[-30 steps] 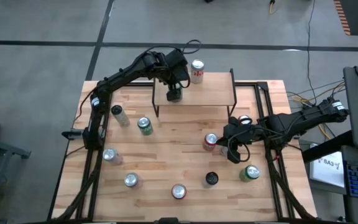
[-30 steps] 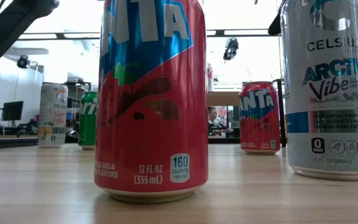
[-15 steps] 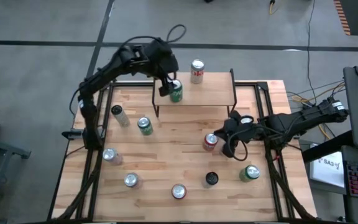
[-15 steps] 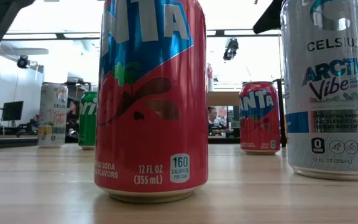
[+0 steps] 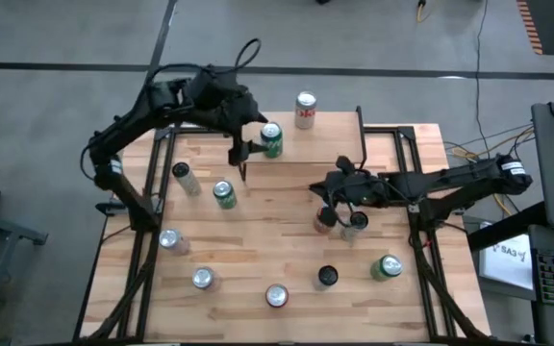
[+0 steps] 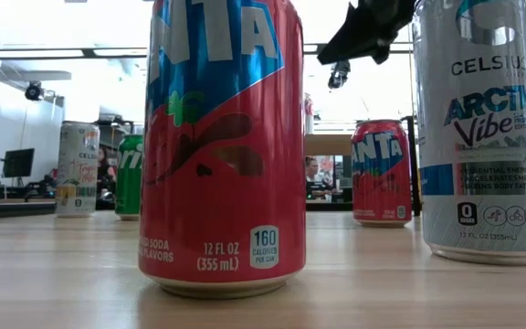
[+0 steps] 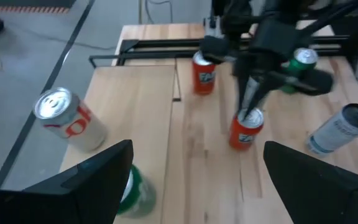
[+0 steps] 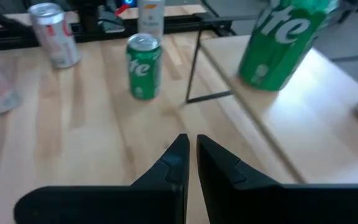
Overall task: Place canned beverage on shelf
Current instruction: Put the middle green soda can on the shelf
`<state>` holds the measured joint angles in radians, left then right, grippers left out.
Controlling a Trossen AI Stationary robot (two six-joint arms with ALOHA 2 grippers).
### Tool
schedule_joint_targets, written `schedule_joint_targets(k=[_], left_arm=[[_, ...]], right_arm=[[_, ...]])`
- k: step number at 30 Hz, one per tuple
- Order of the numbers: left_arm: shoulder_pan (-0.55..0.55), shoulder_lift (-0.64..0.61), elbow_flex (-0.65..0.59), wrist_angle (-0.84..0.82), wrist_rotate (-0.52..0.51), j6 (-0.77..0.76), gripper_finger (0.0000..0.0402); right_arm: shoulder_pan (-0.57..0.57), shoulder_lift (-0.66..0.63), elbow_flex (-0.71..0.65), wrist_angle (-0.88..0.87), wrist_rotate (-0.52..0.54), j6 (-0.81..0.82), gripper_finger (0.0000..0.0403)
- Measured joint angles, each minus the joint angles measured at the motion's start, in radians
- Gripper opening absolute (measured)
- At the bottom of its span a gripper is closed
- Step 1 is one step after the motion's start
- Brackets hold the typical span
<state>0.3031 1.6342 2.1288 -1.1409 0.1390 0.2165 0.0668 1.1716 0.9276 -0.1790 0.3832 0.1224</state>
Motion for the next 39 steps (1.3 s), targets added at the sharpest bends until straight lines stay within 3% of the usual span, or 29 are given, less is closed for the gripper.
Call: schedule_joint_targets(k=[7, 17, 25, 31, 39], left_arm=[[-0.048, -0.214, -0.367, 0.253, -0.100, -0.037, 0.0347], [-0.058, -0.482, -0.823, 0.589, -0.106, -0.162, 0.0347], [-0.058, -0.601, -1.070, 0.794, -0.158, -0.254, 0.0347], [-0.057, -0.672, -1.229, 0.936, -0.220, -0.282, 0.0345], [-0.058, -0.726, -1.425, 1.177, -0.221, -0.303, 0.0304]], right_arm=[[-0.128, 0.037, 0.000, 0.073, -0.075, -0.041, 0.0022], [-0.252, 0.089, 0.000, 0.200, -0.078, -0.090, 0.0022], [-0.306, 0.131, 0.000, 0.279, -0.082, -0.136, 0.0022], [-0.344, 0.160, 0.000, 0.365, -0.174, -0.142, 0.0022], [-0.373, 0.205, 0.000, 0.469, -0.209, -0.158, 0.0022]])
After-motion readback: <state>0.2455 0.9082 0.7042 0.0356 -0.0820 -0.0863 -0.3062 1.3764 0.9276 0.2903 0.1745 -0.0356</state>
